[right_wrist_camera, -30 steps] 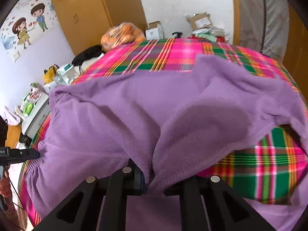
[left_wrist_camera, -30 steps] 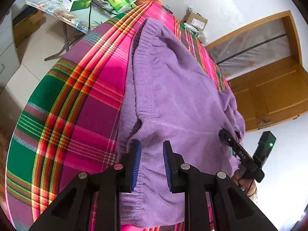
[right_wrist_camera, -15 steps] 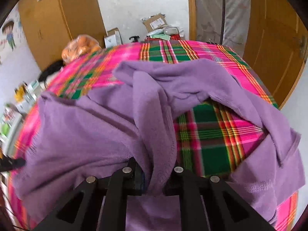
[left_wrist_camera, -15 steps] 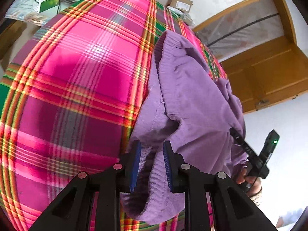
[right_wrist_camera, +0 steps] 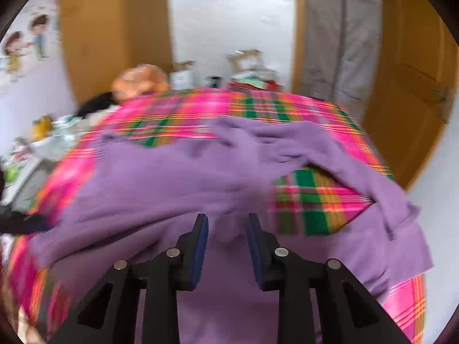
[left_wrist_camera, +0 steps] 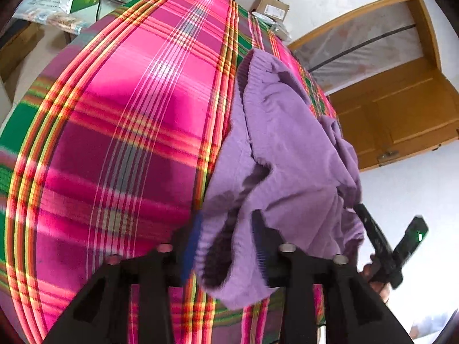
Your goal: Fold clothes
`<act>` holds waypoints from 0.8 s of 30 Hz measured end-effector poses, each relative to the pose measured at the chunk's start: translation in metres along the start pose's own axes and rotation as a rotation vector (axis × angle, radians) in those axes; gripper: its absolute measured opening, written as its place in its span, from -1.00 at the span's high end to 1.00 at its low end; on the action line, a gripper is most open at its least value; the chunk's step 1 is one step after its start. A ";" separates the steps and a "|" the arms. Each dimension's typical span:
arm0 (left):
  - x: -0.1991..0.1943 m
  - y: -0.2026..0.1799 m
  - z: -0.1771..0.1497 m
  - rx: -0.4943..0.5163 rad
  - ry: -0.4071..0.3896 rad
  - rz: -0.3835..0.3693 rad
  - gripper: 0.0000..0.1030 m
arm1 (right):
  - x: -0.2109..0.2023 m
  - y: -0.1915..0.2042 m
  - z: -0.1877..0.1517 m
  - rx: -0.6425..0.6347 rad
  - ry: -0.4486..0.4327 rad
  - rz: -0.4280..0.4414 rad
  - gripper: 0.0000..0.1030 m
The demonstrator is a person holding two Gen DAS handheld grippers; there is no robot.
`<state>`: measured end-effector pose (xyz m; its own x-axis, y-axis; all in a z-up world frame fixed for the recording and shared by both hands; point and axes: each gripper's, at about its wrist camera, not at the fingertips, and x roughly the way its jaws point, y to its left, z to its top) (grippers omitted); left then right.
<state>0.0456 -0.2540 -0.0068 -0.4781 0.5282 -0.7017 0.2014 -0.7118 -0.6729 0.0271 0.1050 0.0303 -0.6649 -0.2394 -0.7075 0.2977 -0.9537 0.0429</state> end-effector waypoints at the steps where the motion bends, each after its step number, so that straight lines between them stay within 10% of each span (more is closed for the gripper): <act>1: -0.003 0.002 -0.002 -0.001 0.000 -0.006 0.19 | -0.006 0.008 -0.008 -0.023 0.001 0.047 0.35; 10: -0.037 0.021 -0.033 -0.031 -0.024 -0.045 0.09 | 0.003 0.078 -0.069 -0.216 0.117 0.230 0.01; 24: -0.019 0.016 -0.051 -0.102 0.022 -0.088 0.05 | 0.001 0.138 -0.085 -0.465 0.054 0.030 -0.05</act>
<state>0.1016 -0.2523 -0.0163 -0.4793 0.5976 -0.6428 0.2454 -0.6120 -0.7519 0.1254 -0.0109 -0.0240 -0.6183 -0.2442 -0.7471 0.5999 -0.7607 -0.2479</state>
